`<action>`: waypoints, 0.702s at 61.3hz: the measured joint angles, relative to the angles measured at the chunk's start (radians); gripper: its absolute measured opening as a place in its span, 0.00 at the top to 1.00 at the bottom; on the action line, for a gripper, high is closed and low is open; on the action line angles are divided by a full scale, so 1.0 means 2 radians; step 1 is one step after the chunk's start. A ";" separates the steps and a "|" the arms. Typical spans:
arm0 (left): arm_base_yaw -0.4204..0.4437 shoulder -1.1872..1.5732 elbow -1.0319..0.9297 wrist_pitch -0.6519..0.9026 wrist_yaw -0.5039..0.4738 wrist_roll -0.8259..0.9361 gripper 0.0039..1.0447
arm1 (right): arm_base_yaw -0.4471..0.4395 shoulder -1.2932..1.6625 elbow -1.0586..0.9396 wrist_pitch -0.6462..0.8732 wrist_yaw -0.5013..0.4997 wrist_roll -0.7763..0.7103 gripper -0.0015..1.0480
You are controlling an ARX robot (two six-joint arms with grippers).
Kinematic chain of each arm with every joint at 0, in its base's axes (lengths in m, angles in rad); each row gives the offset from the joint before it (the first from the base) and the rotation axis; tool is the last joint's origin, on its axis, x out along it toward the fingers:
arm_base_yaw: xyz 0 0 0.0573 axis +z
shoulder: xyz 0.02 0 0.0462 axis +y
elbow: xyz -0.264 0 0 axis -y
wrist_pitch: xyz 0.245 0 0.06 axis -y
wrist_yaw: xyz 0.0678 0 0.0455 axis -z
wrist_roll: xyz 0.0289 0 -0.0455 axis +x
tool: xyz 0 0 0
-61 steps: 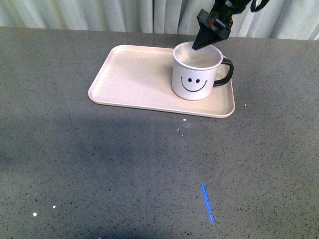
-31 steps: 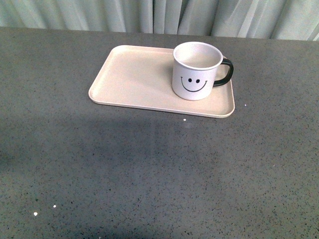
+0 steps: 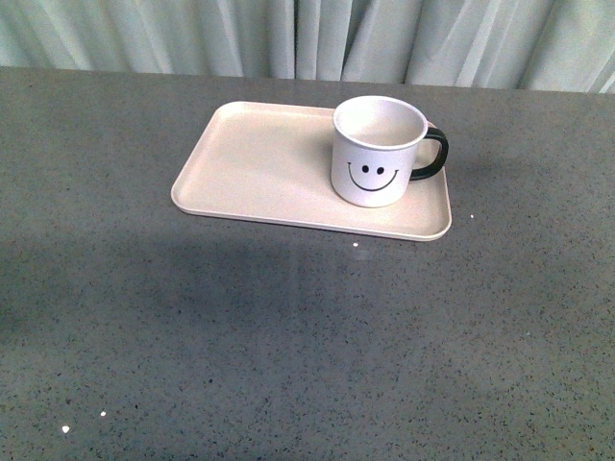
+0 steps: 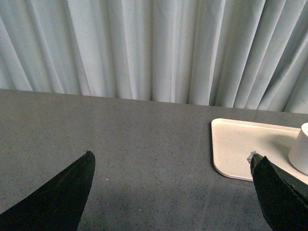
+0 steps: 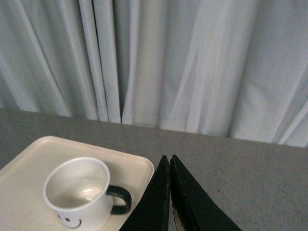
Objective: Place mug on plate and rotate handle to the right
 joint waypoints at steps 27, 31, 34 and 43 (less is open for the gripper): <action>0.000 0.000 0.000 0.000 0.000 0.000 0.09 | -0.002 -0.153 -0.143 -0.016 -0.002 0.000 0.98; 0.000 0.000 0.000 0.000 0.000 0.000 0.09 | -0.002 -0.180 -0.157 -0.029 -0.002 0.000 0.98; 0.000 0.000 0.000 0.000 0.000 0.000 0.09 | -0.002 -0.204 -0.168 -0.043 -0.002 0.000 0.98; 0.000 0.000 0.000 0.000 0.000 0.000 0.09 | -0.002 -0.226 -0.199 -0.032 -0.002 0.000 0.98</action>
